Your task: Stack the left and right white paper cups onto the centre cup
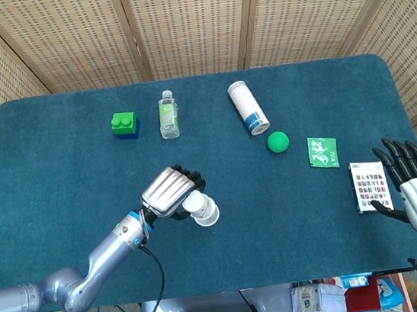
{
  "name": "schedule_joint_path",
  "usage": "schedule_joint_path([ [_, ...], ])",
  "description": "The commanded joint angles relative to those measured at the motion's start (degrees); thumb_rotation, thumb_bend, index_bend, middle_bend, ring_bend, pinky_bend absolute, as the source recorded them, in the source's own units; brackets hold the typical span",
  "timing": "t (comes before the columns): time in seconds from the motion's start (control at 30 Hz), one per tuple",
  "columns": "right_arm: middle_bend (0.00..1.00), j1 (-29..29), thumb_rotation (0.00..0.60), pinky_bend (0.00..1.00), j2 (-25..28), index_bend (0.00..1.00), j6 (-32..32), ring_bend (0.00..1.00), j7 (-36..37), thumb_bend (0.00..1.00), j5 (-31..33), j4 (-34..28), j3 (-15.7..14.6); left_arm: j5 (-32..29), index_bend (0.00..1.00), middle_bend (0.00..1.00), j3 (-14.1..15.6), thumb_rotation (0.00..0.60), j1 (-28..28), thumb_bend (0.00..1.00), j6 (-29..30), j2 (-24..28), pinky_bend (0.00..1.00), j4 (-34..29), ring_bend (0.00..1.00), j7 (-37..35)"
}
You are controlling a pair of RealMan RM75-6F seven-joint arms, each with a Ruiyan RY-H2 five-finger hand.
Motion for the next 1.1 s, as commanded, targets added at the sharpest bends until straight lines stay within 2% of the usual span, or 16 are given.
schedule_joint_path([
  [0.03, 0.0, -0.1, 0.6, 0.0, 0.0, 0.0, 0.0, 0.0, 0.1, 0.0, 0.0, 0.1, 0.1, -1.3, 0.47, 0.37, 0.4, 0.6, -0.9, 0.21, 0.5, -0.9, 0.36, 0.3, 0.41, 1.1],
  [0.17, 0.0, -0.1, 0.6, 0.0, 0.0, 0.0, 0.0, 0.0, 0.3, 0.0, 0.0, 0.2, 0.2, -2.5, 0.46, 0.36, 0.5, 0.6, -1.7, 0.21, 1.0, -1.9, 0.36, 0.8, 0.4, 1.7],
  [0.23, 0.0, -0.1, 0.6, 0.0, -0.1, 0.0, -0.1, 0.0, 0.4, 0.0, 0.0, 0.2, 0.3, -3.4, 0.44, 0.32, 0.8, 0.6, -2.2, 0.21, 0.9, -2.3, 0.34, 1.0, 0.36, 2.1],
  [0.3, 0.0, -0.1, 0.6, 0.0, -0.1, 0.0, -0.1, 0.0, 0.5, 0.0, -0.1, 0.3, 0.3, -4.8, 0.36, 0.22, 1.1, 0.6, -2.8, 0.21, 0.6, -2.4, 0.31, 0.9, 0.28, 2.7],
  [0.37, 0.0, -0.1, 0.6, 0.0, -0.2, 0.0, -0.1, 0.0, 0.6, 0.0, -0.2, 0.4, 0.4, -5.3, 0.17, 0.08, 1.4, 0.6, -3.2, 0.21, 0.7, -2.6, 0.27, 0.8, 0.17, 3.1],
  [0.43, 0.0, -0.2, 0.6, 0.0, -0.2, 0.0, 0.0, 0.0, 0.6, 0.0, -0.2, 0.5, 0.4, -5.8, 0.03, 0.01, 1.8, 0.6, -3.5, 0.21, 0.9, -2.8, 0.22, 0.5, 0.08, 3.4],
  [0.47, 0.0, -0.2, 0.6, 0.0, -0.2, 0.0, -0.1, 0.0, 0.7, 0.0, -0.3, 0.5, 0.4, -5.9, 0.0, 0.0, 1.8, 0.6, -3.6, 0.21, 1.1, -2.8, 0.17, 0.3, 0.04, 3.4],
  [0.57, 0.0, -0.3, 0.6, 0.0, -0.2, 0.0, -0.1, 0.0, 0.7, 0.0, -0.3, 0.4, 0.4, -5.0, 0.0, 0.0, 1.6, 0.6, -3.4, 0.21, 2.1, -2.5, 0.03, -0.9, 0.0, 2.1],
  [0.67, 0.0, -0.4, 0.6, 0.0, -0.1, 0.0, 0.0, 0.0, 0.7, 0.0, -0.5, 0.3, 0.4, -2.4, 0.0, 0.0, 1.2, 0.6, -2.4, 0.21, 4.2, -1.8, 0.0, -2.4, 0.0, 0.1],
  [0.83, 0.0, -0.6, 0.6, 0.0, 0.0, 0.0, 0.4, 0.0, 0.7, 0.0, -0.8, 0.1, 0.3, 2.4, 0.0, 0.0, 1.7, 0.6, 1.7, 0.2, 12.0, 0.4, 0.0, -5.0, 0.0, -0.9],
  [0.97, 0.0, -1.0, 0.6, 0.0, 0.3, 0.0, 0.7, 0.0, 0.5, 0.0, -0.8, -0.1, 0.3, 6.7, 0.0, 0.0, 3.9, 0.6, 8.3, 0.13, 22.9, 2.7, 0.0, -7.0, 0.0, -0.4],
  [1.03, 0.0, -1.3, 0.6, 0.0, 0.4, 0.0, 0.7, 0.0, 0.0, 0.0, -0.4, -0.4, 0.3, 8.4, 0.0, 0.0, 6.2, 0.6, 13.4, 0.13, 28.8, 4.4, 0.0, -8.2, 0.0, -2.1],
  [1.1, 0.0, -1.6, 0.6, 0.0, 0.7, 0.0, 0.2, 0.0, -1.2, 0.0, 0.0, -1.7, 0.1, 8.6, 0.0, 0.0, 11.4, 0.6, 23.4, 0.13, 39.0, 8.1, 0.0, -8.2, 0.0, -4.7],
])
